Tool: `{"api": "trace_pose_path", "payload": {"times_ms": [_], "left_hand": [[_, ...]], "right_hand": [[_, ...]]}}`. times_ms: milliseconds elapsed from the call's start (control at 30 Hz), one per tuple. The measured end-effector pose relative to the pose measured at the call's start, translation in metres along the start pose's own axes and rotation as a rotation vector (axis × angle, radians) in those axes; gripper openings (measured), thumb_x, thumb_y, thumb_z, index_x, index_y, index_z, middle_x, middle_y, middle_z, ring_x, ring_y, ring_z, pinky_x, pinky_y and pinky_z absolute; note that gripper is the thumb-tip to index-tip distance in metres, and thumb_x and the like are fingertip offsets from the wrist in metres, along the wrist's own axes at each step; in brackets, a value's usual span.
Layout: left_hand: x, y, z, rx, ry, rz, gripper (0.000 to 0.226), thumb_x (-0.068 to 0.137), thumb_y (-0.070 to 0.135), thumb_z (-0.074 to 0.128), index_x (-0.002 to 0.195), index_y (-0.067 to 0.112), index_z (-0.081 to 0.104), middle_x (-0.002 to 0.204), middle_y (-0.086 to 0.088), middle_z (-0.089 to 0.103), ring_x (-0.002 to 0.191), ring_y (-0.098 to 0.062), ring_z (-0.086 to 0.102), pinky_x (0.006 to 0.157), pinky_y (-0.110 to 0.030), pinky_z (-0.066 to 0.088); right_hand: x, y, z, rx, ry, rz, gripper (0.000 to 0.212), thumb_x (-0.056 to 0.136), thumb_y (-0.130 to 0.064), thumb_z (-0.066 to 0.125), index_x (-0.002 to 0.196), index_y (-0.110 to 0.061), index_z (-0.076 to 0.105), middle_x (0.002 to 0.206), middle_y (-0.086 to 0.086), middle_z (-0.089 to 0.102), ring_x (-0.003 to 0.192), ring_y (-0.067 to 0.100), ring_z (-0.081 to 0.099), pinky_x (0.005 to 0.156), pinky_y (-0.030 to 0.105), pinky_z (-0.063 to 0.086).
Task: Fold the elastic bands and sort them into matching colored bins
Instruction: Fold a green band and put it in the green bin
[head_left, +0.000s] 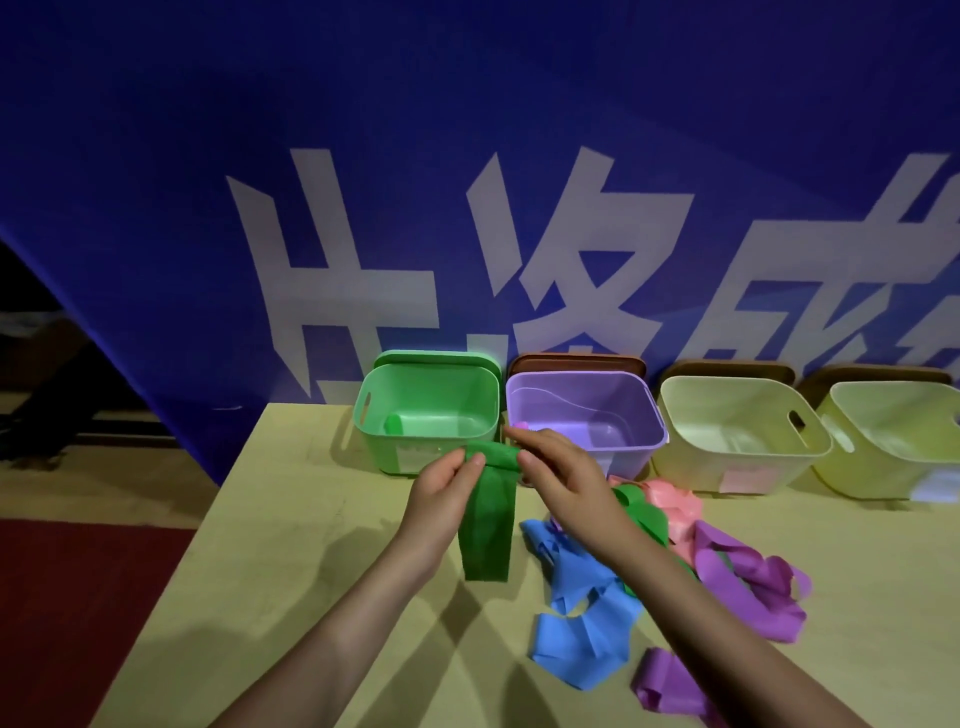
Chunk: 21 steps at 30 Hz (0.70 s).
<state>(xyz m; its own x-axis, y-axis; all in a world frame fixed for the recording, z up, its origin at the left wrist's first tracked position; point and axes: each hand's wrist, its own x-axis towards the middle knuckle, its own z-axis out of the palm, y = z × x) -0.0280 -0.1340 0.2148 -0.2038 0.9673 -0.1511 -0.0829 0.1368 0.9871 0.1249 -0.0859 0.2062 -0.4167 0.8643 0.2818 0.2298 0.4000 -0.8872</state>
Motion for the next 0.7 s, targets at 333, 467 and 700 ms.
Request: {"api": "trace_pose_path", "payload": {"times_ms": [333, 467, 700], "left_hand": [[0.025, 0.011, 0.008, 0.304, -0.043, 0.242, 0.027, 0.099, 0.015, 0.047, 0.084, -0.005, 0.055, 0.074, -0.017, 0.054, 0.068, -0.018, 0.050, 0.063, -0.031, 0.039], [0.033, 0.021, 0.013, 0.194, -0.059, 0.231, 0.034, 0.096, 0.022, 0.053, 0.083, -0.010, 0.053, 0.072, -0.014, 0.050, 0.068, -0.017, 0.047, 0.063, -0.032, 0.036], [0.036, 0.015, 0.020, -0.104, -0.049, -0.071, 0.020, 0.095, 0.027, 0.055, 0.095, 0.015, 0.072, 0.090, -0.008, 0.072, 0.083, -0.019, 0.066, 0.079, -0.040, 0.053]], "right_hand": [[0.022, 0.002, 0.001, -0.104, 0.184, -0.041, 0.018, 0.083, -0.026, 0.064, 0.084, -0.009, 0.071, 0.072, -0.001, 0.062, 0.064, 0.009, 0.051, 0.061, 0.019, 0.040], [0.031, 0.000, -0.004, -0.095, 0.256, -0.038, 0.011, 0.084, -0.025, 0.065, 0.083, -0.016, 0.071, 0.075, -0.004, 0.066, 0.067, 0.011, 0.056, 0.062, 0.020, 0.043], [0.037, -0.004, -0.006, 0.139, 0.293, 0.031, 0.017, 0.085, -0.011, 0.069, 0.089, -0.028, 0.073, 0.089, -0.001, 0.072, 0.086, 0.015, 0.066, 0.077, 0.027, 0.052]]}}
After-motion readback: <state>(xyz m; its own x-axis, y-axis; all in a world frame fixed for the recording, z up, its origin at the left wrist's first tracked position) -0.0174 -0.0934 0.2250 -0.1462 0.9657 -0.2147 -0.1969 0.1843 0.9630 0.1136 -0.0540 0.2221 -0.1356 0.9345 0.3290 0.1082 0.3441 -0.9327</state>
